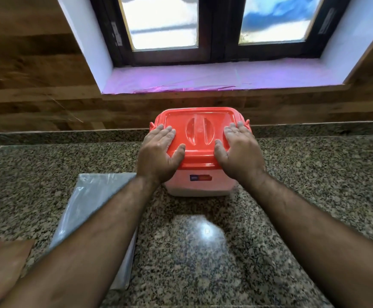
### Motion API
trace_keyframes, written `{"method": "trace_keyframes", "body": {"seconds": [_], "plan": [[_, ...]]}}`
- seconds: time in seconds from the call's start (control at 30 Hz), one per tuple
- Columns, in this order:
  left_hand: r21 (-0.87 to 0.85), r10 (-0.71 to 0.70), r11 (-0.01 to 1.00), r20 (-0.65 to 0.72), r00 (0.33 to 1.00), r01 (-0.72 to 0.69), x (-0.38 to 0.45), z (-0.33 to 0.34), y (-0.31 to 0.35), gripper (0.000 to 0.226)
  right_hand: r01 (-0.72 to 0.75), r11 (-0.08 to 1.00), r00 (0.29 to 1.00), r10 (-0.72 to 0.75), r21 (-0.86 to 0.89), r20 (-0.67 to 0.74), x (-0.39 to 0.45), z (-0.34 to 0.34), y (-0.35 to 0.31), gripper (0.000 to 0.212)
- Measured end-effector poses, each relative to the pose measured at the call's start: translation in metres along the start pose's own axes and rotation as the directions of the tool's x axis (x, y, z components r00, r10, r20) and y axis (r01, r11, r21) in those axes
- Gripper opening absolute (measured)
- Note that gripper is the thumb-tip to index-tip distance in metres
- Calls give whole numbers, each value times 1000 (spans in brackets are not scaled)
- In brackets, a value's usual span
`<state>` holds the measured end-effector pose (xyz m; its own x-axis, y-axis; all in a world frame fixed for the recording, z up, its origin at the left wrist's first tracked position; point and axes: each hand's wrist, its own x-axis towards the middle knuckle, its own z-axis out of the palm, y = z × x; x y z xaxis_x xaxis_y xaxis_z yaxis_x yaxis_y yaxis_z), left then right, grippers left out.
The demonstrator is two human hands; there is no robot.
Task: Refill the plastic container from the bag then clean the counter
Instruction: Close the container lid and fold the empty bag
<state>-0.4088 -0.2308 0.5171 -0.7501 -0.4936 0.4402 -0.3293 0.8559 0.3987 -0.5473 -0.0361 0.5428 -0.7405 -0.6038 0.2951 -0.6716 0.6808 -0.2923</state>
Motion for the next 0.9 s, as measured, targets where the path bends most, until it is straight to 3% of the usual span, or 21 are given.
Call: {"method": "trace_keyframes", "body": {"seconds": [0.33, 0.53, 0.67, 0.8, 0.9], "plan": [[166, -34, 986, 131, 991, 12, 79, 22, -13, 78, 1, 1000, 999, -1, 3, 38, 73, 10, 3, 67], [249, -127, 965, 196, 972, 76, 76, 19, -5, 77, 6, 996, 1000, -6, -86, 5, 71, 21, 5, 82], [83, -245, 969, 219, 945, 232, 60, 14, 0, 81, -83, 996, 996, 83, -15, -23, 40, 38, -13, 82], [-81, -231, 963, 238, 943, 256, 1, 3, -21, 79, 116, 993, 993, -117, 17, 29, -29, 74, -42, 89], [-107, -312, 931, 269, 911, 350, -59, -6, -57, 76, 183, 972, 957, -210, 145, 198, -73, 106, -75, 86]]}}
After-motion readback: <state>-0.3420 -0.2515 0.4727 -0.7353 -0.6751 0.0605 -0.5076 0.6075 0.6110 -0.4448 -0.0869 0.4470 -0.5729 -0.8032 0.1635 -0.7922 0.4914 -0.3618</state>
